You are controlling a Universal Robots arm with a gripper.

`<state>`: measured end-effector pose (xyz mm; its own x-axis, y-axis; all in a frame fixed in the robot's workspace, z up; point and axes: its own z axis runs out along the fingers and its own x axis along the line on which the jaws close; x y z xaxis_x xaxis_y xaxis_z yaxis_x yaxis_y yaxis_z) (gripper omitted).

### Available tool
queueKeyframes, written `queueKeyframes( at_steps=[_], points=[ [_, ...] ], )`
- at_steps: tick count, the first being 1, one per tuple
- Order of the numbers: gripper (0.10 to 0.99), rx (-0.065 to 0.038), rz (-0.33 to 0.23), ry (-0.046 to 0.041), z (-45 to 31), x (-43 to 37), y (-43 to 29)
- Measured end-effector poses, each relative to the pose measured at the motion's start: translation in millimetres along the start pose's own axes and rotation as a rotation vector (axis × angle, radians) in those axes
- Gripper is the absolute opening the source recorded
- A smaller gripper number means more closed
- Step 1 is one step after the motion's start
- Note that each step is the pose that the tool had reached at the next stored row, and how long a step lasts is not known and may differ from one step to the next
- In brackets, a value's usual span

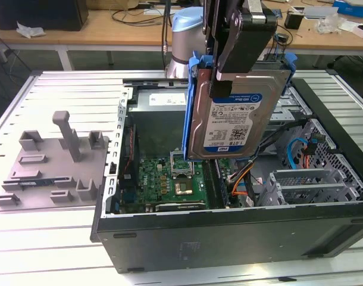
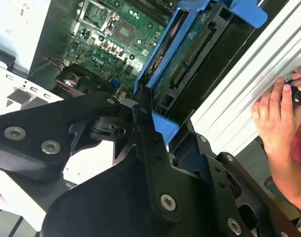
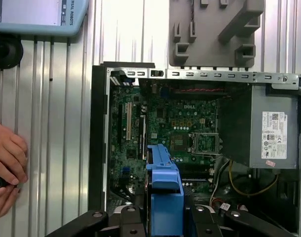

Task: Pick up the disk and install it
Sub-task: 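Insert the disk into the insertion slot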

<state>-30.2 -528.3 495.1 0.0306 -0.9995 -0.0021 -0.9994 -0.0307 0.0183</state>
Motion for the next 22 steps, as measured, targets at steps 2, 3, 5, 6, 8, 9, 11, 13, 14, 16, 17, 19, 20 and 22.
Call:
queueKeyframes(
  at_steps=[2, 3, 5, 6, 8, 9, 11, 13, 14, 16, 17, 19, 20, 22],
  points=[
    [0.369, 0.009, 0.0, -0.005, 0.8, 1.9, 0.1],
    [0.369, 0.01, 0.0, -0.0097, 1.4, 3.4, 0.2],
    [0.369, 0.011, 0.0, -0.016, 2.1, 5.1, 0.2],
    [0.369, 0.012, 0.0, -0.0199, 2.3, 6.0, 0.2],
    [0.369, 0.012, 0.0, -0.0206, 2.4, 6.1, 0.2],
    [0.369, 0.012, 0.0, -0.0205, 2.3, 6.1, 0.2],
    [0.369, 0.012, 0.0, -0.0205, 2.3, 6.2, 0.2],
    [0.369, 0.012, 0.0, -0.0206, 2.3, 6.2, 0.2],
    [0.369, 0.012, 0.0, -0.0206, 2.3, 6.2, 0.0],
    [0.369, 0.012, -0.001, -0.0206, 2.3, 6.3, -1.0],
    [0.369, 0.012, 0.0, -0.0207, 2.3, 6.3, -1.8],
    [0.369, 0.012, 0.0, -0.0206, 2.2, 6.4, -3.3],
    [0.369, 0.012, 0.0, -0.0207, 2.2, 6.5, -4.5],
    [0.369, 0.012, 0.0, -0.0206, 2.2, 6.9, -8.5]
  ],
)
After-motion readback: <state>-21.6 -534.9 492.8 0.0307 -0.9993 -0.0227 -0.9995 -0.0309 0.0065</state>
